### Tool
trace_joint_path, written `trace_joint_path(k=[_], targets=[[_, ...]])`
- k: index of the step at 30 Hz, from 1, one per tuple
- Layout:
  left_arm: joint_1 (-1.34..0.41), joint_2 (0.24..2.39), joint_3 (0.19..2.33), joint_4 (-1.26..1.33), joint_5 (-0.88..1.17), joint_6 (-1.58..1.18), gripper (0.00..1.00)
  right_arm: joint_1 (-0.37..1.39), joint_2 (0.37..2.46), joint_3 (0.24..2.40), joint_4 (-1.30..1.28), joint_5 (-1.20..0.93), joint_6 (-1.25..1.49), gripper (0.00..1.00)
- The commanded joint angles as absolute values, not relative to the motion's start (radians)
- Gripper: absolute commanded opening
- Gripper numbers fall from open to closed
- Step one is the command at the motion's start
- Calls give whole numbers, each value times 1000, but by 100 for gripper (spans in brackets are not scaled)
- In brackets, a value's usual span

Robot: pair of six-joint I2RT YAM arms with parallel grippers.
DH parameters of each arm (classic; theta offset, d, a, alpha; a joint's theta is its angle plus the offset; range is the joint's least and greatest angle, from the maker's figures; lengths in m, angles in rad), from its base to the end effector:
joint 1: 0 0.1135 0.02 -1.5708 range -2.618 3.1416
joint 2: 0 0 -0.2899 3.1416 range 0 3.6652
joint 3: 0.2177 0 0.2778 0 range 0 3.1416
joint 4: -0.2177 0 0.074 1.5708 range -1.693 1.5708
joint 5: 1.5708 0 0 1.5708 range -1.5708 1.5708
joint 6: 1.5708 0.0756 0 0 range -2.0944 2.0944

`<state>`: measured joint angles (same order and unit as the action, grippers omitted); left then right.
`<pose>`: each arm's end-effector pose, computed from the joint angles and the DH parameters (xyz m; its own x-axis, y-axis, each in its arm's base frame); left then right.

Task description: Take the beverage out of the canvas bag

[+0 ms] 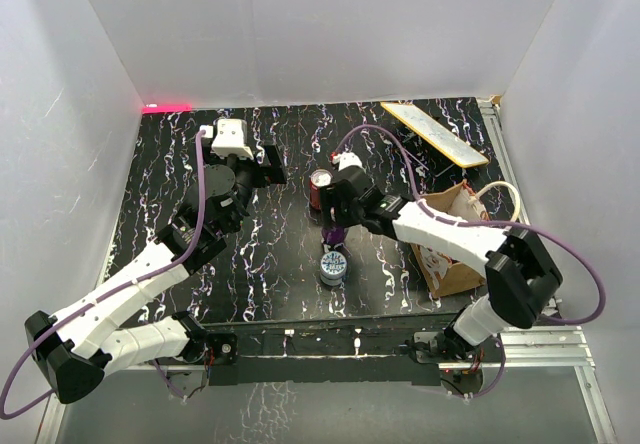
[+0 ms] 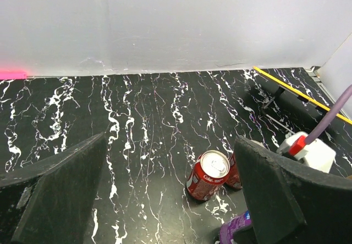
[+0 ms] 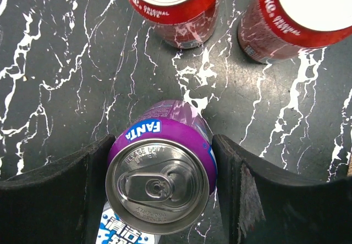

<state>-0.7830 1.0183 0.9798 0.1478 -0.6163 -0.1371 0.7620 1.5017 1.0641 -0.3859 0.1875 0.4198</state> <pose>0.2265 -0.1638 0.4246 0.0536 -0.2107 -0.9761 0.1774 0.9640 -0.1983 0.2788 0.2465 0.2333 -0.7237 -0.1371 -0.6764 -0.3194 0.9353 0.1522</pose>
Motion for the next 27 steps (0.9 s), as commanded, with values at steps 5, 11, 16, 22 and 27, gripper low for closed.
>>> trace_joint_path(k=[5,11,16,22,27], targets=[[-785,989,997,161,-646,-125,97,790,1563,1175,-242,295,393,8],[-785,986,997,163,-647,-123,97,795,1616,1215,-262,318,385,8],[-785,986,996,163,-647,-121,97,802,1654,1254,-285,342,372,8],[-786,986,996,163,-646,-121,97,813,1698,1293,-317,367,363,10],[-786,987,995,163,-647,-122,97,817,1736,1322,-358,394,365,16]])
